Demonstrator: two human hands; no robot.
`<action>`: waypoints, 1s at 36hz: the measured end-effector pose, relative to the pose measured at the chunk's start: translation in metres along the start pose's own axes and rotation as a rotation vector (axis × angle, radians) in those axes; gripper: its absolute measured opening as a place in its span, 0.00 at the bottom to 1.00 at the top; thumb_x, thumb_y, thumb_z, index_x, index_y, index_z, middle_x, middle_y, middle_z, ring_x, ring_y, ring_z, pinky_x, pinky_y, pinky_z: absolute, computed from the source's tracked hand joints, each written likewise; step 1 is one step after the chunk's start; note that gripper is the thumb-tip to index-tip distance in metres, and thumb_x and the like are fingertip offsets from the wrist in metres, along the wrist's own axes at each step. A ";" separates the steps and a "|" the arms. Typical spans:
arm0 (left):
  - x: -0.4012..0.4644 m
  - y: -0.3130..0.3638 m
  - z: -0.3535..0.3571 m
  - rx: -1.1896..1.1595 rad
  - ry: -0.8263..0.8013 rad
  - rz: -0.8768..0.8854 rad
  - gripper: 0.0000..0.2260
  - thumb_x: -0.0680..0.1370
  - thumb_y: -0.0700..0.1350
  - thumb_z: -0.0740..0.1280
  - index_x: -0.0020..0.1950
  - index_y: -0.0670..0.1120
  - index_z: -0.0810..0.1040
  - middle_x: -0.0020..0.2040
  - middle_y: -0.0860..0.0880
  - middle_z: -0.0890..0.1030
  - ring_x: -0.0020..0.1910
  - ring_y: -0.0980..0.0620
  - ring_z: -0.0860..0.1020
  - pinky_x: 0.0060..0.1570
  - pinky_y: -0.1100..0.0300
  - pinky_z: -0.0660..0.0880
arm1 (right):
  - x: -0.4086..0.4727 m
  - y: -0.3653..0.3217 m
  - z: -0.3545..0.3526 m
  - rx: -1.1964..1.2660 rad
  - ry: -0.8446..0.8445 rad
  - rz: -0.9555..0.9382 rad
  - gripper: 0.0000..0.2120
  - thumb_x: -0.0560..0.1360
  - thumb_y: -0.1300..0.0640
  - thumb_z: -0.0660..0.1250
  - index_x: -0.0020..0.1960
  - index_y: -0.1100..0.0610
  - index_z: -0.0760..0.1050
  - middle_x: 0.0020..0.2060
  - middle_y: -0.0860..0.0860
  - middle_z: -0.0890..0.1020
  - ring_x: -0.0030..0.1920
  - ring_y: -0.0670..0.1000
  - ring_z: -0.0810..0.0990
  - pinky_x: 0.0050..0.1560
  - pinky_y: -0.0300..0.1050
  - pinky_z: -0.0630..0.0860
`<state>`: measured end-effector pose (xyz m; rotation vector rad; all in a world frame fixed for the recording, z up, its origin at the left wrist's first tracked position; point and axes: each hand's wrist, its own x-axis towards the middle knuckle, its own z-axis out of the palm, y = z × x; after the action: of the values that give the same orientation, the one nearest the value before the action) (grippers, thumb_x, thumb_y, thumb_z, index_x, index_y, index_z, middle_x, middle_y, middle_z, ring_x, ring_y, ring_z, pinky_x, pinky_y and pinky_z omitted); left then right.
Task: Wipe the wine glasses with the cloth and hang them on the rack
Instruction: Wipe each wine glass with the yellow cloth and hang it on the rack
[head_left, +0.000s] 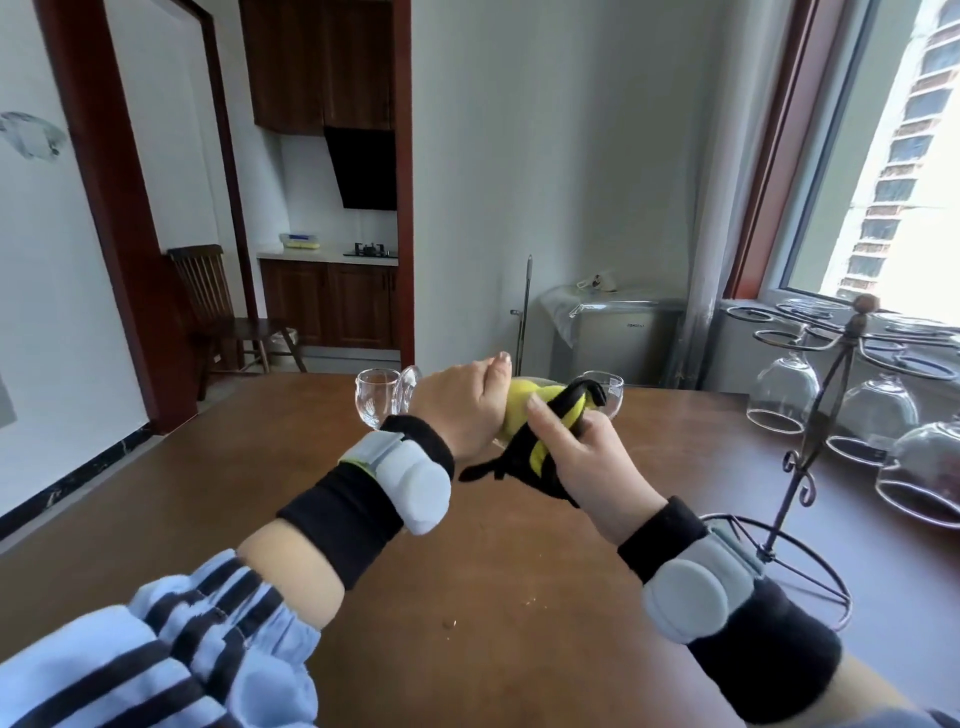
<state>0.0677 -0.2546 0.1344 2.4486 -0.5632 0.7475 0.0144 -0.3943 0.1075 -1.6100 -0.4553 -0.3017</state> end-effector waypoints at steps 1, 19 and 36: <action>0.003 -0.001 -0.001 -0.029 -0.078 -0.061 0.24 0.83 0.53 0.44 0.51 0.44 0.77 0.53 0.41 0.81 0.54 0.40 0.77 0.49 0.53 0.65 | -0.001 0.001 0.000 -0.112 -0.034 -0.053 0.17 0.79 0.47 0.66 0.47 0.62 0.80 0.37 0.58 0.83 0.40 0.48 0.79 0.46 0.52 0.78; -0.001 -0.018 -0.011 0.147 -0.407 -0.272 0.26 0.82 0.56 0.43 0.46 0.44 0.76 0.54 0.43 0.80 0.55 0.43 0.76 0.52 0.55 0.62 | 0.008 0.034 -0.026 -1.242 -0.408 -0.518 0.33 0.79 0.33 0.49 0.55 0.56 0.83 0.50 0.51 0.86 0.53 0.51 0.83 0.74 0.43 0.57; -0.005 -0.007 0.007 -0.965 -0.335 -0.590 0.31 0.82 0.61 0.39 0.46 0.40 0.72 0.21 0.48 0.69 0.17 0.55 0.61 0.19 0.69 0.58 | -0.002 0.022 -0.027 0.945 0.240 0.344 0.16 0.63 0.57 0.57 0.48 0.59 0.74 0.40 0.57 0.79 0.39 0.59 0.72 0.44 0.53 0.69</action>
<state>0.0707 -0.2521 0.1238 1.6569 -0.1976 -0.1793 0.0248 -0.4222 0.0892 -0.6903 -0.0865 0.0038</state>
